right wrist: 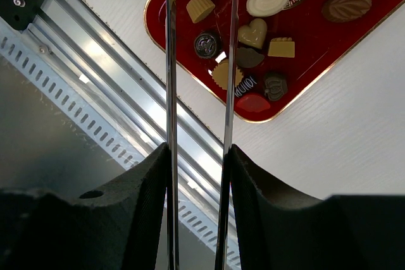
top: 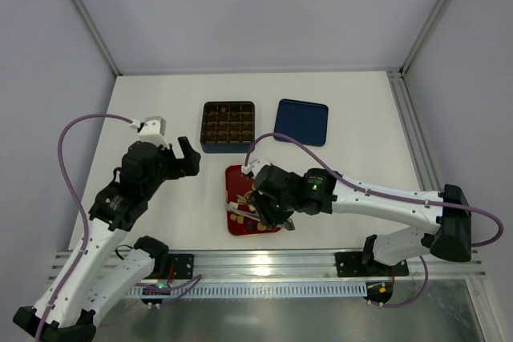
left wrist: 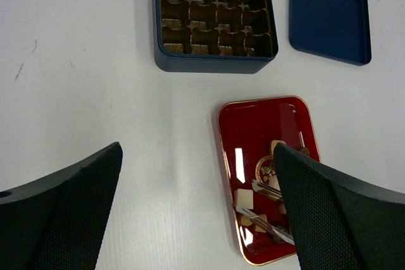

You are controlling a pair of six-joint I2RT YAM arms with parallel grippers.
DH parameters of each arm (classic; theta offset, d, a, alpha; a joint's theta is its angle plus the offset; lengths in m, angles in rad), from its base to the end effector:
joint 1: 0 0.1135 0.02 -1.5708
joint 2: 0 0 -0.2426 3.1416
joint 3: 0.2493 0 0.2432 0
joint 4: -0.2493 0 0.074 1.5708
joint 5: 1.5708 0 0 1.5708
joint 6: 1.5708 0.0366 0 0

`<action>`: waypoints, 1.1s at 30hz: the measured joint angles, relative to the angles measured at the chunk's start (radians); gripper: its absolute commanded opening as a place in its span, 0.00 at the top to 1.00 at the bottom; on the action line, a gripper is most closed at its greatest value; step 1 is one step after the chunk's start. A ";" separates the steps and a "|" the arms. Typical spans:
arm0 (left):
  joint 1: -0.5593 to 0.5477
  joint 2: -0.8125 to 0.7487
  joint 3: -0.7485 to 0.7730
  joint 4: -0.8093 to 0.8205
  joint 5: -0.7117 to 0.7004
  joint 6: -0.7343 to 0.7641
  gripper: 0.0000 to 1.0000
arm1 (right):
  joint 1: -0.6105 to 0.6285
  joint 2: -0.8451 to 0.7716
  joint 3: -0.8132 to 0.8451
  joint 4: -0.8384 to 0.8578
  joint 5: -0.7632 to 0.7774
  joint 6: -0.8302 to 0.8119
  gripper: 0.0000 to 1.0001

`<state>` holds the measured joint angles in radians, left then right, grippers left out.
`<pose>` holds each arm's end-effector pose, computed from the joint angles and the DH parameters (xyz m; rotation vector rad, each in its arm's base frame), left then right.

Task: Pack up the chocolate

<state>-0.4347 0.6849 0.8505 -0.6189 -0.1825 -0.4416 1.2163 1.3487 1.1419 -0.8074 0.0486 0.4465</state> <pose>0.1421 -0.0586 0.3168 -0.1233 2.0321 -0.3707 0.0947 0.2507 0.2666 -0.9903 2.4943 0.5226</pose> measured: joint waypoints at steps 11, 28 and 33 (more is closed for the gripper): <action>0.000 0.000 0.000 0.000 0.000 0.000 0.00 | 0.000 0.045 -0.009 0.010 0.000 -0.002 0.57; 0.000 -0.001 0.000 0.000 0.000 -0.001 0.00 | -0.001 0.068 -0.009 0.028 0.019 0.005 0.60; 0.000 -0.001 0.000 0.000 0.000 -0.001 0.00 | -0.001 0.068 -0.008 0.019 0.045 0.014 0.60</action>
<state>-0.4347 0.6842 0.8505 -0.6193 -0.1829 -0.4427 1.2152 1.4162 1.1336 -0.7883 0.0937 0.4606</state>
